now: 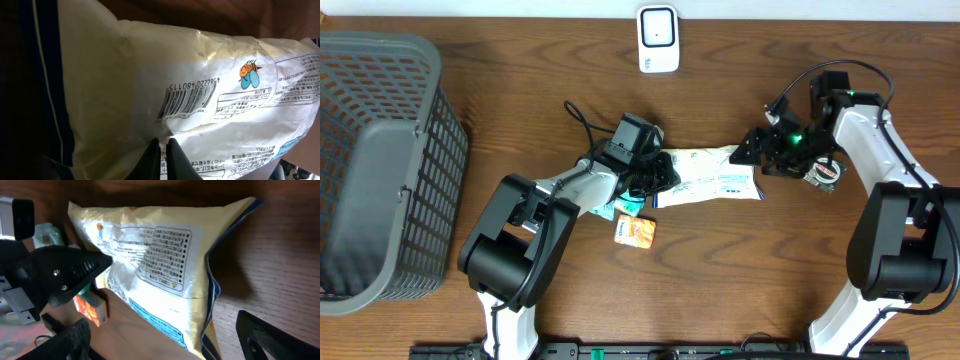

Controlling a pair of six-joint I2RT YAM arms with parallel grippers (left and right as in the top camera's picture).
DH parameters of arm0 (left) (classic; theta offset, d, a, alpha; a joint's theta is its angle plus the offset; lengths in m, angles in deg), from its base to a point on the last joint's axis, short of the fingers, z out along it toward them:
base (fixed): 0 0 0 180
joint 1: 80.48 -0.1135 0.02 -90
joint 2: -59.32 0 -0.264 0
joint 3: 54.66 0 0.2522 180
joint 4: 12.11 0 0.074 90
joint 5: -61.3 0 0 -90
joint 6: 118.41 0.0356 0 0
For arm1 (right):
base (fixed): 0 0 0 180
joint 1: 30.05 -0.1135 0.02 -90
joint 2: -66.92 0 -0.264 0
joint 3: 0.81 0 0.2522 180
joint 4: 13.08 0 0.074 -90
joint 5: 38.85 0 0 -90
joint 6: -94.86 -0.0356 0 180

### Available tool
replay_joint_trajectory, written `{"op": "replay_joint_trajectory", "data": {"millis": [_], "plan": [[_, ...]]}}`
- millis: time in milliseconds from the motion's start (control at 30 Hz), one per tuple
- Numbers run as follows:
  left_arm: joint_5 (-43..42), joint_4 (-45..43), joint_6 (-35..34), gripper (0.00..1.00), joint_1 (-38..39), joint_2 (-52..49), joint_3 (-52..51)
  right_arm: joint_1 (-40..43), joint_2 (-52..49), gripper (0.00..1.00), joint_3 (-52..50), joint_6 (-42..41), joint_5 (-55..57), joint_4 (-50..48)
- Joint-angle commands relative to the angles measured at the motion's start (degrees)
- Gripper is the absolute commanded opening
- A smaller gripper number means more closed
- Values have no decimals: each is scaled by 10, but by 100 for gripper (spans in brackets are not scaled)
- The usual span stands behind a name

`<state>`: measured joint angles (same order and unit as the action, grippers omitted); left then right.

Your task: Scan the item barcode

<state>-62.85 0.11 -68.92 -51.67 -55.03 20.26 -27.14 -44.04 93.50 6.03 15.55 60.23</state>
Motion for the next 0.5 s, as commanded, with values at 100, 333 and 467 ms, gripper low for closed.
{"op": "replay_joint_trajectory", "data": {"millis": [100,333,467], "plan": [[27,14,-3,7,0,-27,-7,-9,0,89,-5,12,-13,0],[27,14,-3,7,0,-27,-7,-10,0,89,-5,11,-13,-1],[27,14,-3,7,0,-27,-7,-11,0,90,-5,10,-13,-3]]}}
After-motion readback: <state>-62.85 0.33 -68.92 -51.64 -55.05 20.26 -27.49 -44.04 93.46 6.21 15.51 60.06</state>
